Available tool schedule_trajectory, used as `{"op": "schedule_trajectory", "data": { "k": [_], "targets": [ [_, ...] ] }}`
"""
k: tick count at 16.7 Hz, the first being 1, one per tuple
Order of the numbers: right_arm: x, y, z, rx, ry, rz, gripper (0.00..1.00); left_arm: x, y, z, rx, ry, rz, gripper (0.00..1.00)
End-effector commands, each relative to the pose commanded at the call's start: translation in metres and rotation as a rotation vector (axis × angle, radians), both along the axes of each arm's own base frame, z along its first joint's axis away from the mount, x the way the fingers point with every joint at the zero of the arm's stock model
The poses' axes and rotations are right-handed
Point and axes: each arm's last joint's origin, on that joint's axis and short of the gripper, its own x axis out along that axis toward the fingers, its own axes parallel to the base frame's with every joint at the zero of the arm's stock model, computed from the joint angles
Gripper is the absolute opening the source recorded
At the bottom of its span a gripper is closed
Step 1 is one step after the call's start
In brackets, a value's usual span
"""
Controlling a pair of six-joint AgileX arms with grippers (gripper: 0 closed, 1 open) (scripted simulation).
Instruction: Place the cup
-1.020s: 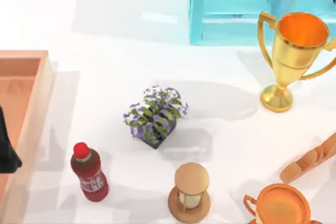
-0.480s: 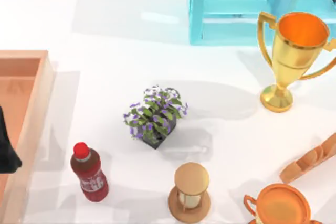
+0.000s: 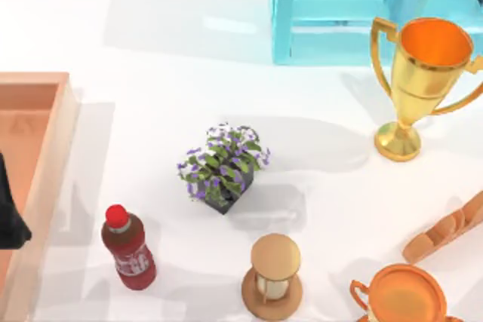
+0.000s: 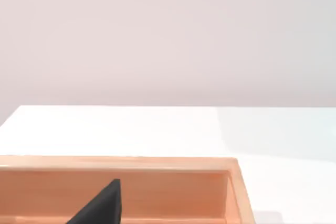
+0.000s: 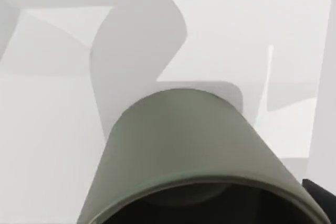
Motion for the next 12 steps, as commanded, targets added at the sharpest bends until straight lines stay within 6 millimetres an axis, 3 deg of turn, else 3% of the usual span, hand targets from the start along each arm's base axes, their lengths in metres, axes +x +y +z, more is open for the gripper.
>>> {"op": "schedule_trajectory", "data": {
  "k": [8,12],
  "targets": [
    [0.0000,0.0000,0.0000,0.000,0.000,0.000,0.98,0.0000,0.0000,0.0000,0.000,0.000,0.000,1.00],
    [0.0000,0.0000,0.0000,0.000,0.000,0.000,1.00,0.0000,0.0000,0.0000,0.000,0.000,0.000,1.00]
  ]
}}
